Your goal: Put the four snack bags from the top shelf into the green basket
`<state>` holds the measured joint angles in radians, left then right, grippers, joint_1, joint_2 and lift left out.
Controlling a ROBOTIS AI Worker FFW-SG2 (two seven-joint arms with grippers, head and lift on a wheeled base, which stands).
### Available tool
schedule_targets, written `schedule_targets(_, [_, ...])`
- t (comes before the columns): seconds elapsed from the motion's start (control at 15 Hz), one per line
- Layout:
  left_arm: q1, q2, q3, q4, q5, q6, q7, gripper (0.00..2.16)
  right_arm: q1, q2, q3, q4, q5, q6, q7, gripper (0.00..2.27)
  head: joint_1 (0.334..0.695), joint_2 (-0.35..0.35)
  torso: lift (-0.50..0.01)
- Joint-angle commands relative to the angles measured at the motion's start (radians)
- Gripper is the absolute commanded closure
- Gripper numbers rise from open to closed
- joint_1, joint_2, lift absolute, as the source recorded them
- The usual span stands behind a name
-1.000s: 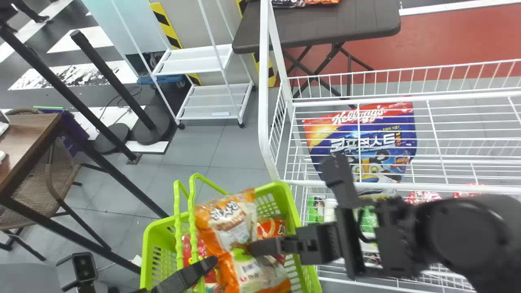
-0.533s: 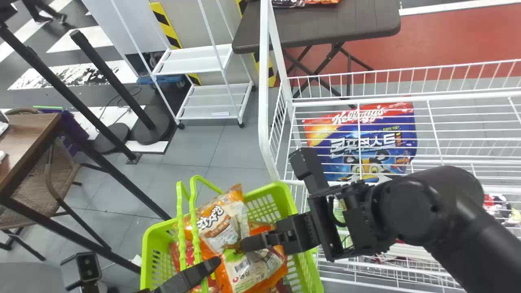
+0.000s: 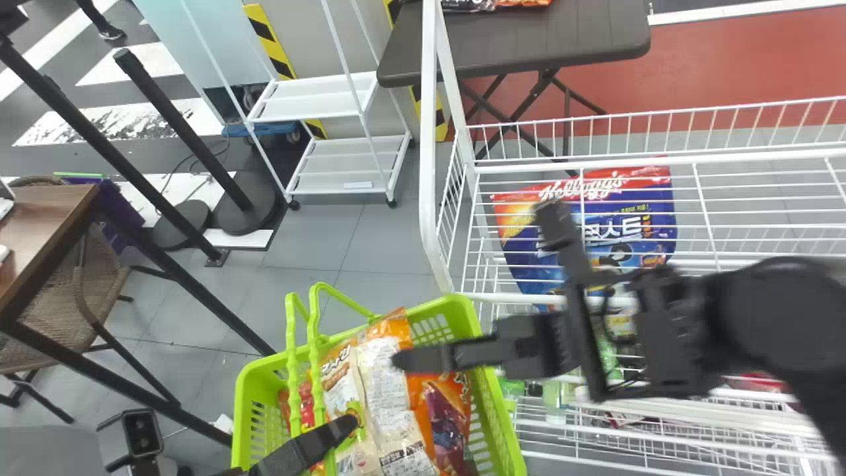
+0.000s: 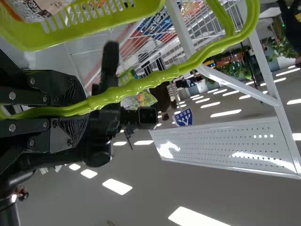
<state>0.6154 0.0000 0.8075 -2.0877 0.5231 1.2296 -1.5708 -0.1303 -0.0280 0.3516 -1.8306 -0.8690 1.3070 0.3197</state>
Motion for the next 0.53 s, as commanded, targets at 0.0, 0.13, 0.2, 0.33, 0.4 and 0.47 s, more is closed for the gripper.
schedule_targets(0.0, [0.001, -0.003, 0.004, 0.0, 0.0, 0.0, -0.01, 2.15, 0.112, -0.053, -0.178, -0.208, 0.113, -0.01, -0.019, 0.03, 0.695, 0.35, 0.0])
schedule_targets(0.13, [0.0, -0.003, 0.002, 0.0, -0.002, 0.0, -0.01, 2.15, 0.202, -0.052, -0.292, -0.332, 0.338, -0.077, -0.041, 0.03, 0.695, 0.35, 0.0])
schedule_targets(0.2, [0.0, -0.003, -0.001, 0.0, -0.002, 0.0, -0.01, 2.14, 0.239, -0.053, -0.312, -0.357, 0.476, -0.163, -0.068, 0.03, 0.695, 0.35, 0.0])
schedule_targets(0.33, [-0.003, -0.003, -0.004, 0.002, -0.003, 0.0, -0.01, 2.15, 0.261, -0.053, -0.345, -0.326, 0.636, -0.32, -0.079, 0.03, 0.695, 0.35, 0.0])
schedule_targets(0.4, [-0.003, -0.003, -0.005, 0.003, -0.003, 0.0, -0.01, 2.15, 0.253, -0.053, -0.378, -0.272, 0.662, -0.424, -0.079, 0.03, 0.695, 0.333, 0.0])
schedule_targets(0.47, [-0.002, -0.003, -0.005, 0.003, -0.003, 0.0, -0.01, 2.14, 0.236, -0.052, -0.401, -0.219, 0.685, -0.516, -0.079, 0.03, 0.695, 0.283, 0.0])
